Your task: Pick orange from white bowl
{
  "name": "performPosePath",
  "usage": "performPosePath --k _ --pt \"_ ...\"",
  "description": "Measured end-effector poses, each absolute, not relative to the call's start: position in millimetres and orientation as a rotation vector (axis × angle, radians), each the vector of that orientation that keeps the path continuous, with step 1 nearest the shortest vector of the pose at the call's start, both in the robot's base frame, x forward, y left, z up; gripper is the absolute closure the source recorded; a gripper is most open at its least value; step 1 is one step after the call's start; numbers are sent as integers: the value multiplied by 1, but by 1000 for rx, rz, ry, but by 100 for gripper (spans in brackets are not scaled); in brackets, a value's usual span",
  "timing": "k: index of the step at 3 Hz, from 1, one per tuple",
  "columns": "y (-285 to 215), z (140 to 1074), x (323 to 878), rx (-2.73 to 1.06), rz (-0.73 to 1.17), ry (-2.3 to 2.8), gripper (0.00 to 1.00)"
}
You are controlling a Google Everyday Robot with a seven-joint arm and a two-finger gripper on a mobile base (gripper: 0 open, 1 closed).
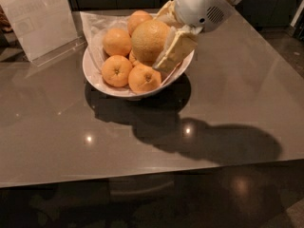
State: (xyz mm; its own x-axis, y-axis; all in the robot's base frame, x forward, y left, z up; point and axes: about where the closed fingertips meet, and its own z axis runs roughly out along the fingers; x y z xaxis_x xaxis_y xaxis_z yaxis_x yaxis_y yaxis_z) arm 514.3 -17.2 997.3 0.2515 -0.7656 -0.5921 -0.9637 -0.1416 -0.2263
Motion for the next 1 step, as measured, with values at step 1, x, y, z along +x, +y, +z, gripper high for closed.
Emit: performPosePath --k 1 --pt "-17 997 514 -1963 455 1567 100"
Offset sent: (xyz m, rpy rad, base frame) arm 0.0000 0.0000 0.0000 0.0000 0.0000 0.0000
